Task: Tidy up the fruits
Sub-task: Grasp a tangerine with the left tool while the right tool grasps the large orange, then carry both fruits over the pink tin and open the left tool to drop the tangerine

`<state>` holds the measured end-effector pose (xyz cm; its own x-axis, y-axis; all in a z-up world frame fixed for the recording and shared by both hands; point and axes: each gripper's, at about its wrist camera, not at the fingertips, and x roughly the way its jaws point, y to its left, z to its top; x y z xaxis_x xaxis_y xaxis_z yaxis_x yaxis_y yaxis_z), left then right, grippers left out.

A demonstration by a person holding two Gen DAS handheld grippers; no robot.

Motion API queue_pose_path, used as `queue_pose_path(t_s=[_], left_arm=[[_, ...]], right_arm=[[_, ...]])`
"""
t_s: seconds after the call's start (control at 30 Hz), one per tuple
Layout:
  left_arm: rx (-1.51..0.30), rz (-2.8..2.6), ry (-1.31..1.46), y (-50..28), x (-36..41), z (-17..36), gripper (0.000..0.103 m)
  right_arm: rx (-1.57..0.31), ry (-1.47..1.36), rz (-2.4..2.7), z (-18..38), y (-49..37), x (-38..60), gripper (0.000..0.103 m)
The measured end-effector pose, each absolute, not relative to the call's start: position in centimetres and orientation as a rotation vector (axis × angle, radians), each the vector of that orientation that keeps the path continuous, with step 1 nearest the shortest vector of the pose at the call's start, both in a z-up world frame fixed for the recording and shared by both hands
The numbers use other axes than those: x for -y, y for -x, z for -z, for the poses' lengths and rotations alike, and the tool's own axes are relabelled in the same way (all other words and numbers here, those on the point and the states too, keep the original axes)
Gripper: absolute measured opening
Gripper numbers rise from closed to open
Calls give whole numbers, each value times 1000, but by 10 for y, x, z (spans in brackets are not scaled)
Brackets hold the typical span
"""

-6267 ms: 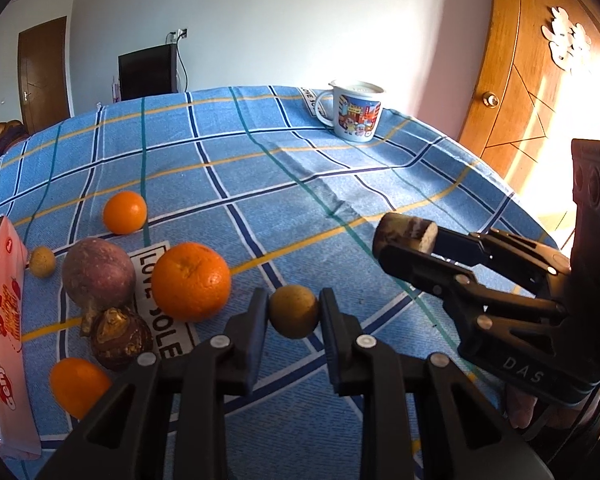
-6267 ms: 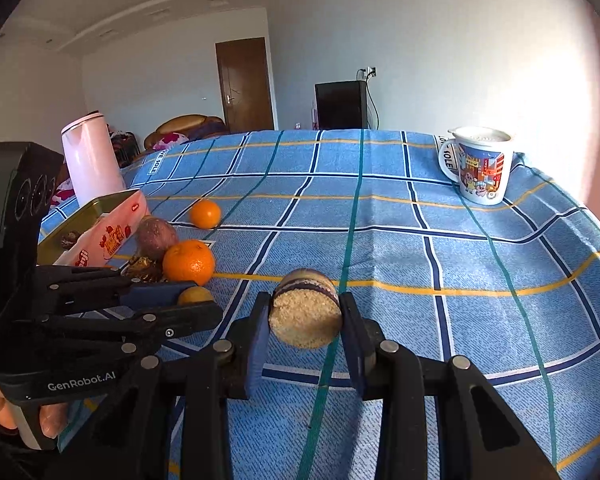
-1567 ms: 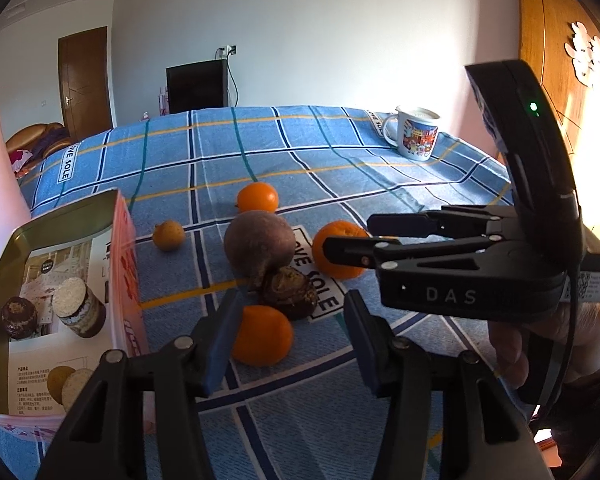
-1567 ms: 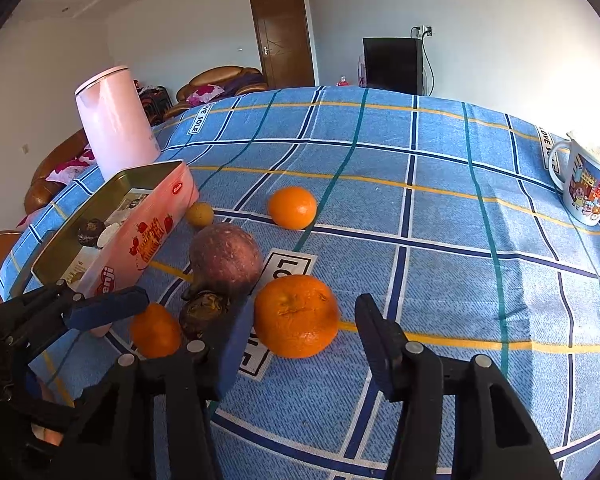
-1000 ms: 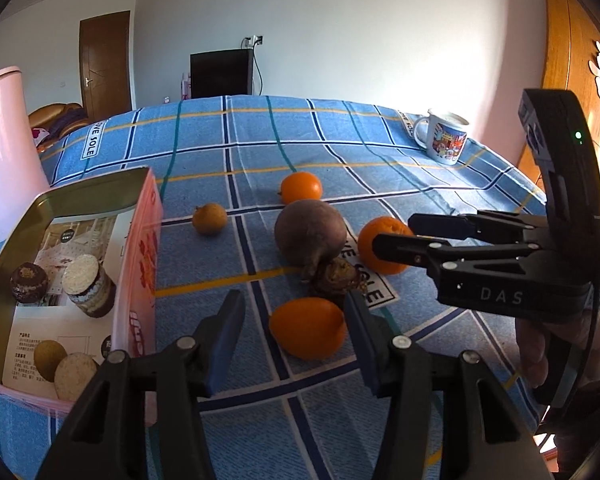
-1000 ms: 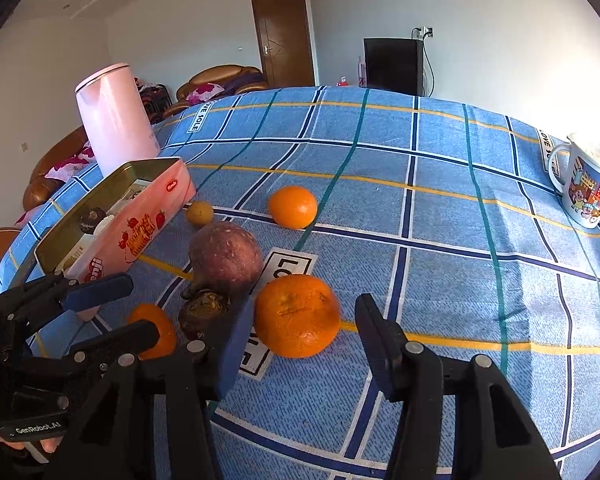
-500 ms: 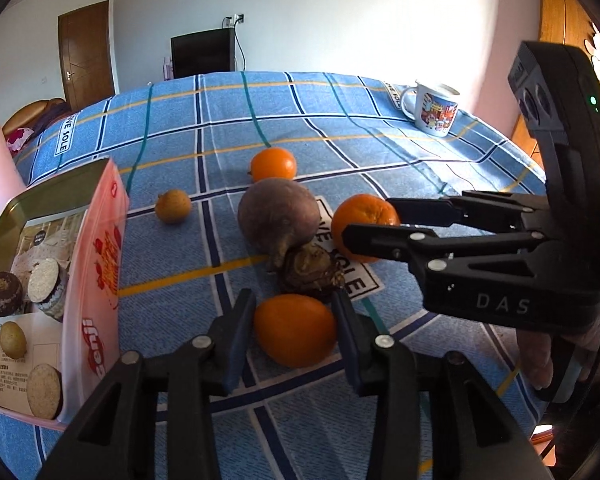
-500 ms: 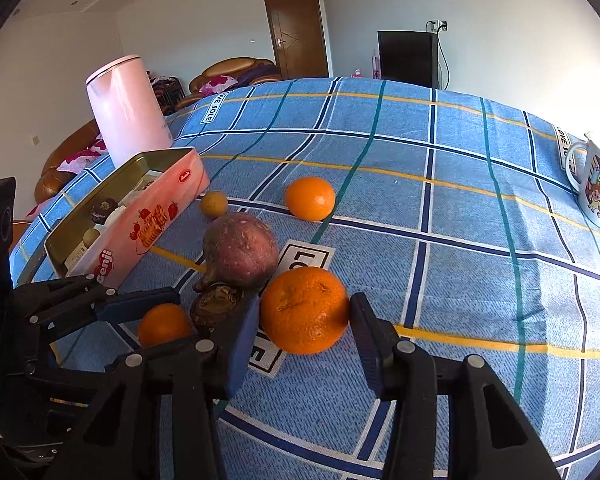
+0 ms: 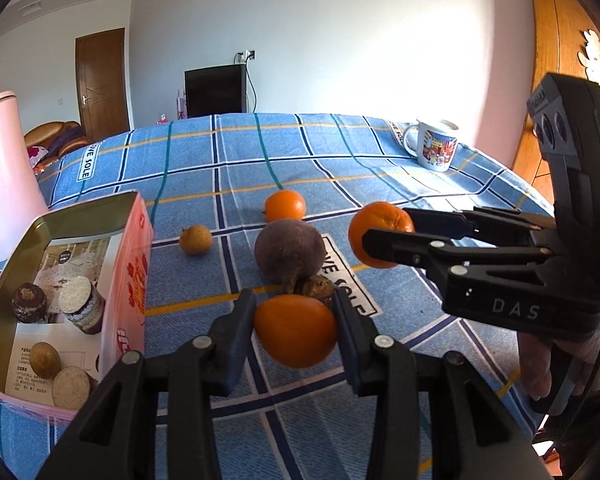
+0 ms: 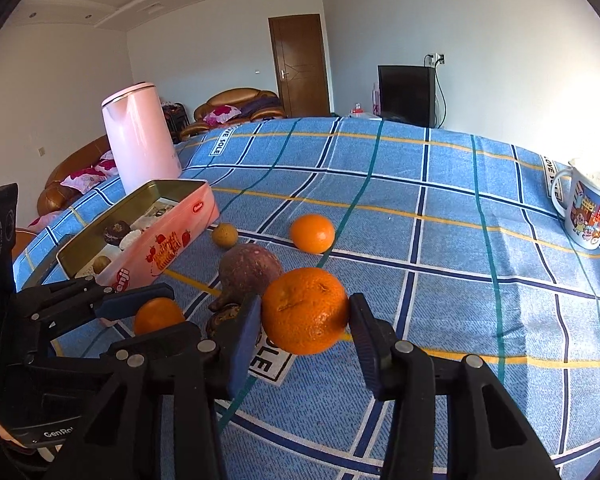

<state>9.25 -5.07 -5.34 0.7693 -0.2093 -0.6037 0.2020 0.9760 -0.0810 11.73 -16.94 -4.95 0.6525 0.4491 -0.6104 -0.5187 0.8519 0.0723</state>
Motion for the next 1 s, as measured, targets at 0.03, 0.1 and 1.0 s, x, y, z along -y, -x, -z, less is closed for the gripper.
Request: queue_pose_path(t_s=[0.03, 0.1, 1.0], left_arm=[[-649, 221, 17, -92, 50, 53, 41], [-633, 213, 22, -91, 49, 51, 41], [-451, 133, -6, -68, 45, 34, 41]], right_arm=[[-647, 111, -554, 48, -115, 170, 47], [-620, 109, -555, 45, -111, 172, 47], [-379, 104, -568, 25, -74, 182, 47]])
